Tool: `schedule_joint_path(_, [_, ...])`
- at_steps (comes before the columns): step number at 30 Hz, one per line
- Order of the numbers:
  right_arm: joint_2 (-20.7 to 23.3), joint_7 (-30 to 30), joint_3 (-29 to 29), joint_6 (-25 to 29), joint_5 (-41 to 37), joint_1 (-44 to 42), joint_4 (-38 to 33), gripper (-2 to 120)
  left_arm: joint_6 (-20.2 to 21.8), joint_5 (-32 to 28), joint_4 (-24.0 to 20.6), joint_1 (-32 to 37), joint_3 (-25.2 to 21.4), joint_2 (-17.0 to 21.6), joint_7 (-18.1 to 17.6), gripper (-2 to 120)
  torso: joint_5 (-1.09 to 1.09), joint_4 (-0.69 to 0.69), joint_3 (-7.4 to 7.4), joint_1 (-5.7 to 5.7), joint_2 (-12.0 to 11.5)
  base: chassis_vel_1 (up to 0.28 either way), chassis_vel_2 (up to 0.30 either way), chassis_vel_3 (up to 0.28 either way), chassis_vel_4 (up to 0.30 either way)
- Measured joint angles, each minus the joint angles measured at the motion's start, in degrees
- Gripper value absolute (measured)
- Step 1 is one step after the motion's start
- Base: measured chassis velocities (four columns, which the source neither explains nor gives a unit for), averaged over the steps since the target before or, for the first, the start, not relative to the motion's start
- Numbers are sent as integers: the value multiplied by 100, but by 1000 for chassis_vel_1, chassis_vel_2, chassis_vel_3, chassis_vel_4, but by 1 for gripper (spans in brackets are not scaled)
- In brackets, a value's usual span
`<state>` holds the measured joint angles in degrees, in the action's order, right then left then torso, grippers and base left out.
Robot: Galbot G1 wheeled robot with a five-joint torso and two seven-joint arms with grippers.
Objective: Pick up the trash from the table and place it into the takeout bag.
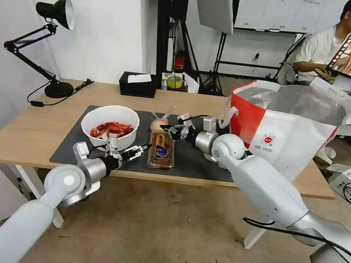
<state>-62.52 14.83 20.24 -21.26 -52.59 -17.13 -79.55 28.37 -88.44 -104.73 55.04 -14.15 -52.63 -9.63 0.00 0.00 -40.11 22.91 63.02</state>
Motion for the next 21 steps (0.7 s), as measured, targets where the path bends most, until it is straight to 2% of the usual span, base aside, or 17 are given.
schedule_joint_path(8, [39, -16, 0, 1, -41, 8, -55, 0, 160, -9, 178, -273, 222, -22, -206, 100, 0, 0, 0, 0, 0, 0, 0, 0, 0])
schedule_joint_path(21, [20, -21, 0, 5, -51, 42, -8, 0, 338, 3, 325, -534, 443, -13, -228, 100, 0, 0, 0, 0, 0, 0, 0, 0, 0])
